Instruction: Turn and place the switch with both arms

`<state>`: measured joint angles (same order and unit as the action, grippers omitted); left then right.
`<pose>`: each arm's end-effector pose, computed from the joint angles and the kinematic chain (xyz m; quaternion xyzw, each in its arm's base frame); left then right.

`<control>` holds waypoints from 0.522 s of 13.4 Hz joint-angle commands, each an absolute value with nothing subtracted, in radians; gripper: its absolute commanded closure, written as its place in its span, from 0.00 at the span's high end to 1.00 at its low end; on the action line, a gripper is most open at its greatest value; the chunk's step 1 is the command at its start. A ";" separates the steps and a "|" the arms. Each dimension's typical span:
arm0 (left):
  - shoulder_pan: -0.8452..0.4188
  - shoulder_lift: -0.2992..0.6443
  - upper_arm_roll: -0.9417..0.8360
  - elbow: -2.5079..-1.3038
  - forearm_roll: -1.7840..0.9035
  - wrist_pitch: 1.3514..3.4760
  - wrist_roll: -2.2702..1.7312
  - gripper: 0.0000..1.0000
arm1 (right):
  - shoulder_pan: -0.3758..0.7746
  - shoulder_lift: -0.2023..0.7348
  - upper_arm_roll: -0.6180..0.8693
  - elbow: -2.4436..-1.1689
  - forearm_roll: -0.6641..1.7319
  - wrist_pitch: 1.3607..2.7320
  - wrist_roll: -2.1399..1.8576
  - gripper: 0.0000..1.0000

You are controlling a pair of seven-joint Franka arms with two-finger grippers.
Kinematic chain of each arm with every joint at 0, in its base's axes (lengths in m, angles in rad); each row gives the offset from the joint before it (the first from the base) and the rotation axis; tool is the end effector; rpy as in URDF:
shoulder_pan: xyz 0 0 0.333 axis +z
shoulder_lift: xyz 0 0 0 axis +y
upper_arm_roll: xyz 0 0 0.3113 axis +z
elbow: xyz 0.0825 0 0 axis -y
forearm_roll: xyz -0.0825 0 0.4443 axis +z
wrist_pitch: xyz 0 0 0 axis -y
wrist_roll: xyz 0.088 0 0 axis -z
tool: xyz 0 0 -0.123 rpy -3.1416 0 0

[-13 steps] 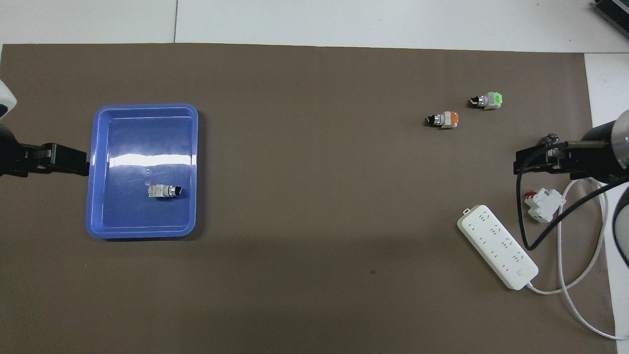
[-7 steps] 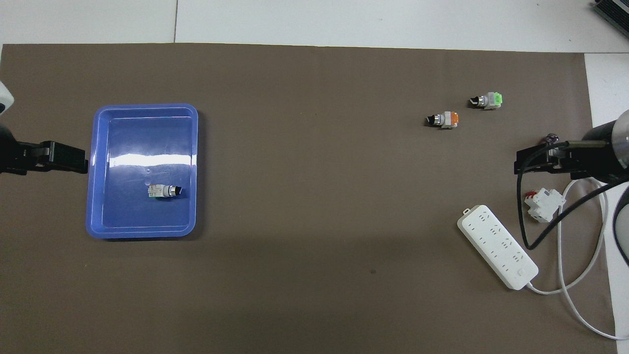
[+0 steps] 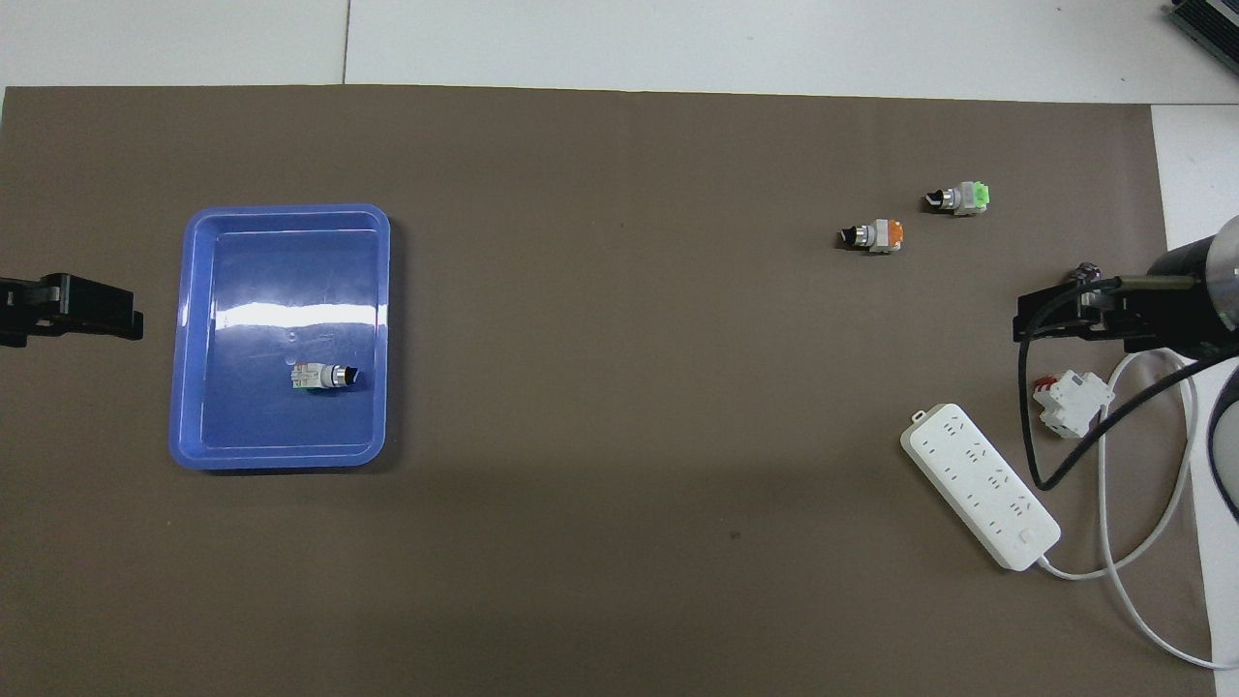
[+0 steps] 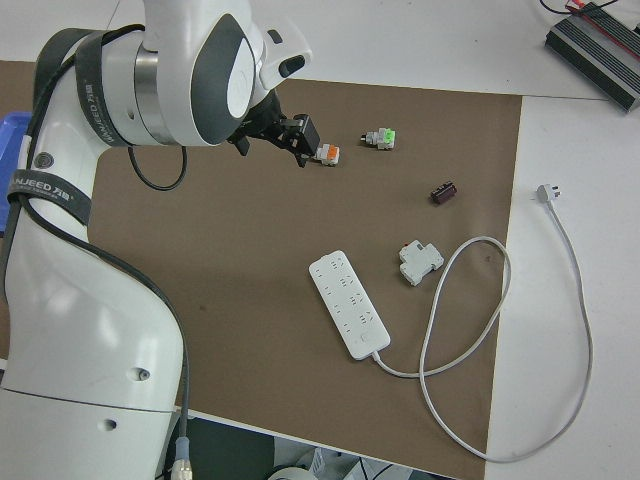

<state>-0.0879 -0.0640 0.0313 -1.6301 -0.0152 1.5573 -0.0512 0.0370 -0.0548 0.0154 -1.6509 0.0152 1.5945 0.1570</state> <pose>0.5922 -0.0349 0.6098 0.9999 -0.0028 -0.0049 0.0084 0.5984 0.0334 0.5965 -0.9986 0.0525 0.0015 0.0070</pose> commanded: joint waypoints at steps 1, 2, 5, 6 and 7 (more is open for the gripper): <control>-0.101 -0.094 0.051 -1.698 -0.020 1.604 -0.054 0.94 | 0.032 -0.060 0.012 -1.663 0.014 1.612 0.140 1.00; -0.100 -0.092 0.049 -1.706 -0.020 1.615 -0.054 0.94 | 0.032 -0.060 0.012 -1.664 0.014 1.612 0.140 1.00; -0.097 -0.092 0.048 -1.732 -0.020 1.643 -0.055 0.93 | 0.032 -0.060 0.012 -1.664 0.014 1.612 0.140 1.00; -0.097 -0.094 0.048 -1.732 -0.020 1.637 -0.055 0.93 | 0.032 -0.060 0.012 -1.664 0.014 1.612 0.140 1.00; -0.097 -0.095 0.046 -1.732 -0.020 1.638 -0.054 0.93 | 0.032 -0.060 0.012 -1.664 0.014 1.612 0.140 1.00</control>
